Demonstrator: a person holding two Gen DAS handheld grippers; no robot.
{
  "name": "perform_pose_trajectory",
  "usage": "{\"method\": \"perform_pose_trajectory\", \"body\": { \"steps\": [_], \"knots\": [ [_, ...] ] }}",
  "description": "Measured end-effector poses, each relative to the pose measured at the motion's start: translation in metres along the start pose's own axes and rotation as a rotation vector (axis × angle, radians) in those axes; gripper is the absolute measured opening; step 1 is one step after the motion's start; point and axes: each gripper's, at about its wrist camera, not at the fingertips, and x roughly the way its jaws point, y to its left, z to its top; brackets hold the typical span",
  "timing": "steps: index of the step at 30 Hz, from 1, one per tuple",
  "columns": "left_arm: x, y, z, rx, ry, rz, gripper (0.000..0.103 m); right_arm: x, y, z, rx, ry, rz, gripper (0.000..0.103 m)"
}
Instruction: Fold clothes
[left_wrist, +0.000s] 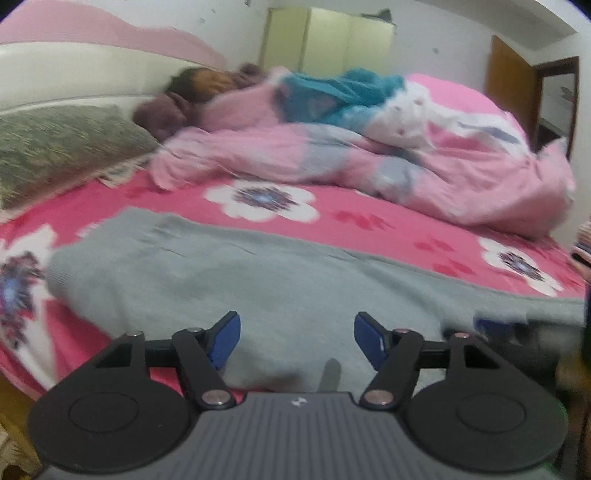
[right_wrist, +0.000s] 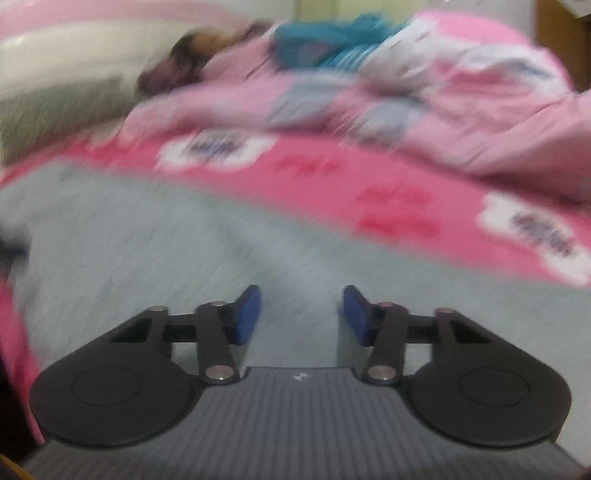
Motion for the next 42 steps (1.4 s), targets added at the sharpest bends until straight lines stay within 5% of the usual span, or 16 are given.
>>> {"method": "perform_pose_trajectory", "body": {
  "steps": [6, 12, 15, 20, 23, 28, 31, 38, 42],
  "knots": [
    [0.009, 0.026, 0.008, 0.009, -0.018, 0.017, 0.066, -0.059, 0.031, -0.017, -0.088, -0.028, 0.123, 0.037],
    [0.02, 0.037, 0.011, -0.025, 0.034, 0.02, 0.061, -0.007, 0.013, 0.04, -0.024, -0.056, 0.04, 0.033],
    [0.019, 0.044, 0.01, -0.039, 0.035, 0.038, 0.06, 0.036, 0.018, 0.046, 0.05, 0.071, 0.053, 0.021],
    [0.021, 0.056, 0.007, -0.046, 0.045, 0.074, 0.06, 0.005, 0.091, 0.025, -0.171, 0.008, 0.168, 0.006],
    [0.024, 0.064, 0.006, -0.062, 0.062, 0.082, 0.058, -0.006, 0.097, 0.035, -0.218, -0.029, 0.235, 0.006],
    [0.021, 0.067, 0.008, -0.067, 0.052, 0.092, 0.058, 0.031, 0.046, 0.071, 0.027, 0.002, 0.124, 0.009],
    [0.02, 0.067, 0.01, -0.064, 0.044, 0.099, 0.058, 0.063, 0.046, 0.071, 0.134, 0.101, 0.154, 0.009],
    [0.023, 0.068, 0.017, -0.049, 0.036, 0.122, 0.059, 0.005, 0.146, 0.035, -0.121, -0.02, 0.435, 0.007],
    [0.03, 0.069, 0.018, -0.039, 0.048, 0.138, 0.06, -0.005, 0.119, 0.046, -0.027, -0.055, 0.411, 0.008]
  ]
}}
